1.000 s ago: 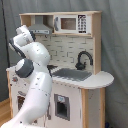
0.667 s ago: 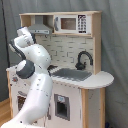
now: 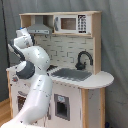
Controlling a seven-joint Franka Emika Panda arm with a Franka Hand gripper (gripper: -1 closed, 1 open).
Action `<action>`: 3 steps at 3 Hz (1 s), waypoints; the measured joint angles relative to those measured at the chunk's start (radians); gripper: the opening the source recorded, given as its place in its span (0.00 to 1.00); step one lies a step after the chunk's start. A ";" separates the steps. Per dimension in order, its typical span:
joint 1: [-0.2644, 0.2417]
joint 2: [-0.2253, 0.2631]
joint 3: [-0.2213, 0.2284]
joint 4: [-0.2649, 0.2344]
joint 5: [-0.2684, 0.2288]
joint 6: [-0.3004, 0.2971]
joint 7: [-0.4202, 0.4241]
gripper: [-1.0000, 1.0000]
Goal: Play with the kitchen
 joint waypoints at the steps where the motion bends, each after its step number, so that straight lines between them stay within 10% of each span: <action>1: 0.007 0.000 0.043 0.000 0.000 -0.005 0.095 0.00; 3: 0.009 -0.063 0.109 0.001 -0.003 -0.104 0.242 0.00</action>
